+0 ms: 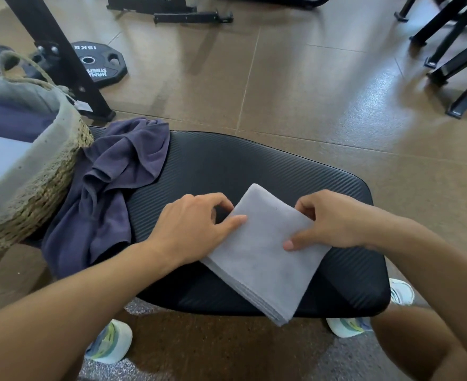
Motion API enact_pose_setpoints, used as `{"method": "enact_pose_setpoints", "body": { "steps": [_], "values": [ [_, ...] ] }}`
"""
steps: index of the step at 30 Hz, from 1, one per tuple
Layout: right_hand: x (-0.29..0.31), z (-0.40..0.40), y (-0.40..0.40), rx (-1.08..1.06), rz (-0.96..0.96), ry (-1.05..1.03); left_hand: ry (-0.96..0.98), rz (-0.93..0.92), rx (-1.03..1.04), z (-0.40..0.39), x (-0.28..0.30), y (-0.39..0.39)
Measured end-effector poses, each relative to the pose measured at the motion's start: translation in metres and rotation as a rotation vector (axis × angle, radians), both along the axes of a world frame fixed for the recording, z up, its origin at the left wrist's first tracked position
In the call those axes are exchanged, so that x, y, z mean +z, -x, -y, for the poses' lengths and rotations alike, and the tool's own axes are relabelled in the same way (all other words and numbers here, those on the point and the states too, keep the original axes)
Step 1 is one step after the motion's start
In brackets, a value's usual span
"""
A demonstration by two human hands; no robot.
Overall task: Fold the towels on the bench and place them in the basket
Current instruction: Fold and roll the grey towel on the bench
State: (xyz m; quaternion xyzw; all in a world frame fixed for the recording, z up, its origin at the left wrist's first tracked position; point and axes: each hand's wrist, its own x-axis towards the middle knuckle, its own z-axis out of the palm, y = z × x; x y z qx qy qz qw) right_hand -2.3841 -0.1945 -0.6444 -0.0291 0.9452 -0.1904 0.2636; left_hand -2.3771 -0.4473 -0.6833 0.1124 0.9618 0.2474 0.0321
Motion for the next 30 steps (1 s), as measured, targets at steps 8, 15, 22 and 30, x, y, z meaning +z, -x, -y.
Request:
{"method": "enact_pose_setpoints", "body": {
  "steps": [8,15,22,30],
  "values": [
    [0.007,0.003,0.01,-0.132,-0.271,0.529,-0.448,0.387,-0.125,0.014,0.012,0.03],
    [-0.009,-0.005,0.016,-0.167,-0.097,0.411,-0.483,0.357,-0.142,0.022,0.002,0.041],
    [-0.017,0.006,0.026,-0.223,-0.396,0.497,-0.5,0.267,-0.081,0.029,0.002,0.052],
    [-0.027,0.012,0.015,-0.125,-0.539,0.517,-0.499,0.219,-0.075,0.033,-0.004,0.046]
  ]
}}
